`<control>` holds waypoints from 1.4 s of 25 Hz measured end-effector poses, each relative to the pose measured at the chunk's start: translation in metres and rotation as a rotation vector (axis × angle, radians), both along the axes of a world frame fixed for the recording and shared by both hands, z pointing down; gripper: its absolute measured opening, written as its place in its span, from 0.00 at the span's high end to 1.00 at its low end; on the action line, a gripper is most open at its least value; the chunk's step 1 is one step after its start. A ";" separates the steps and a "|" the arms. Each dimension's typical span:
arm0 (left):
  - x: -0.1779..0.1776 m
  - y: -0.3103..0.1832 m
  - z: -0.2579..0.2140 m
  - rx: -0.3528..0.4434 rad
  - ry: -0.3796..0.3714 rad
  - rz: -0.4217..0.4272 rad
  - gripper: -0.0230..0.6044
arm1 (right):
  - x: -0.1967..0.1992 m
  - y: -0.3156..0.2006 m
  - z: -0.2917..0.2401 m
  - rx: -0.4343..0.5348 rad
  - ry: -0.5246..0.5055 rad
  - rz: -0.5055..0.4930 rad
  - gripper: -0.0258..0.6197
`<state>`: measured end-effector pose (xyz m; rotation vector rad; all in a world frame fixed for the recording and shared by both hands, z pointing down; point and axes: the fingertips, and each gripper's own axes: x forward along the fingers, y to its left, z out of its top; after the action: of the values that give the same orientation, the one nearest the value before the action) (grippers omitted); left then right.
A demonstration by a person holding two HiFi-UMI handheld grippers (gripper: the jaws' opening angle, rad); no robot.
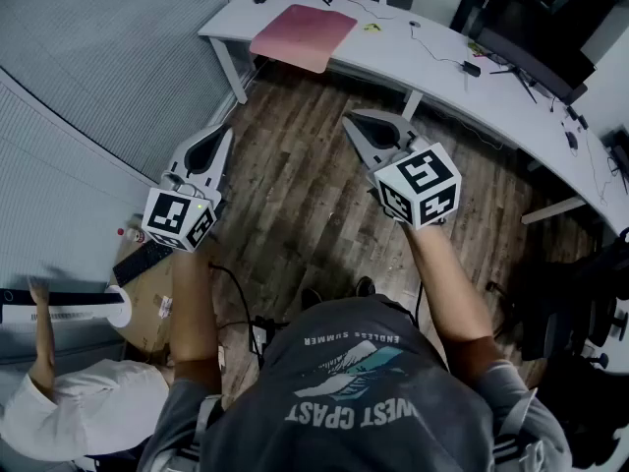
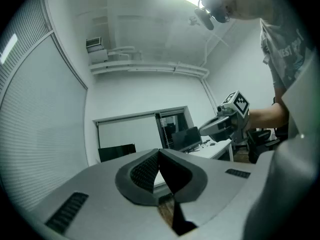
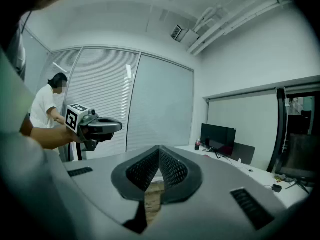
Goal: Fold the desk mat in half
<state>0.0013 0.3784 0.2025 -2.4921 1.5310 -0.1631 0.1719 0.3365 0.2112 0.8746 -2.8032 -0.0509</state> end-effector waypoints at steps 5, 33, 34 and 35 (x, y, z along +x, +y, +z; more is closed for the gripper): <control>-0.007 0.000 0.001 0.002 0.006 0.002 0.94 | -0.007 0.002 0.001 0.004 0.000 0.000 0.92; -0.037 -0.064 0.029 -0.039 0.023 0.014 0.94 | -0.030 -0.069 0.027 -0.013 0.008 0.019 0.92; -0.039 -0.070 0.031 -0.045 0.019 0.004 0.94 | -0.031 -0.079 0.028 -0.017 0.002 0.014 0.92; -0.041 -0.077 0.032 -0.051 0.016 -0.007 0.94 | -0.032 -0.088 0.030 -0.020 -0.002 0.008 0.92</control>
<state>-0.0397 0.3014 0.2347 -2.5330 1.5611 -0.1863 0.1397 0.2483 0.2412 0.8819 -2.7968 -0.0203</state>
